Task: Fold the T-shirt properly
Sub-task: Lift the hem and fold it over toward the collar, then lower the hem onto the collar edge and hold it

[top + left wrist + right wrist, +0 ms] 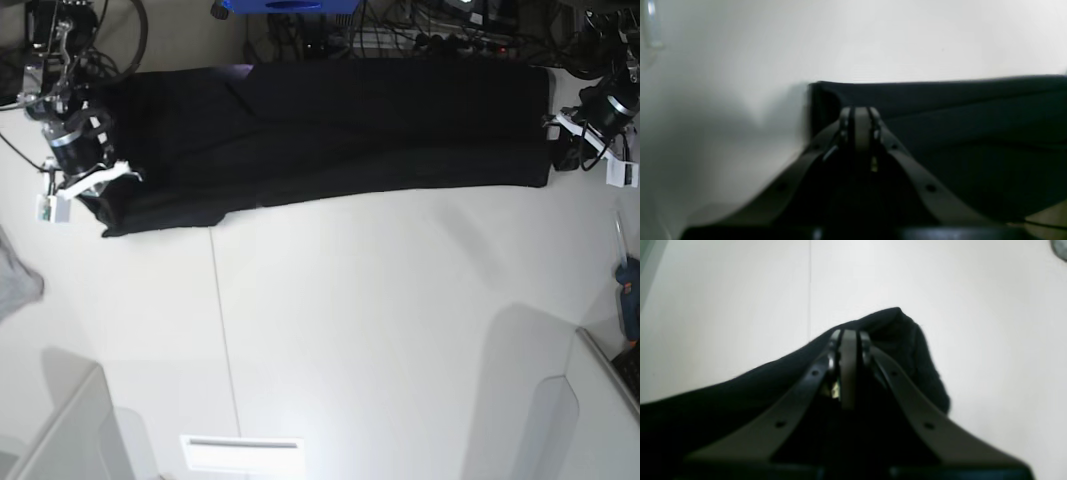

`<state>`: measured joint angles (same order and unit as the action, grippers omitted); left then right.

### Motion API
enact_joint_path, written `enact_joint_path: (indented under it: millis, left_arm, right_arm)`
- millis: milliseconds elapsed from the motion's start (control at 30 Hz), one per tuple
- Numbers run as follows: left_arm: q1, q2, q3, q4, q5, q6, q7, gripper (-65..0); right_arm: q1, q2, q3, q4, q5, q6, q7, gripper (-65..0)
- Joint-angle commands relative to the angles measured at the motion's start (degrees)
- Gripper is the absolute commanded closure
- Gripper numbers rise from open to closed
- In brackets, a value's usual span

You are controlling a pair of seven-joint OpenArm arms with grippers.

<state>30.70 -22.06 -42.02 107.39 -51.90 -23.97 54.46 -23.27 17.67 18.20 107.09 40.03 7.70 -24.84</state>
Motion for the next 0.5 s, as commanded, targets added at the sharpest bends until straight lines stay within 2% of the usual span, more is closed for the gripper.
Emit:
enact_joint_path:
  millis: [0, 467]
  left_arm:
    - [0.5, -0.9, -0.9, 1.7, -0.9, -0.1, -1.2, 0.0]
    - [5.4, -0.8, -1.0, 4.2, -0.6, -0.2, -1.2, 0.0]
  right_arm:
    - [-0.4, 0.7, 0.4, 1.3, 0.4, 0.2, 1.2, 0.0]
    - [-7.2, 0.6, 0.4, 4.3, 0.4, 0.2, 1.6, 0.0]
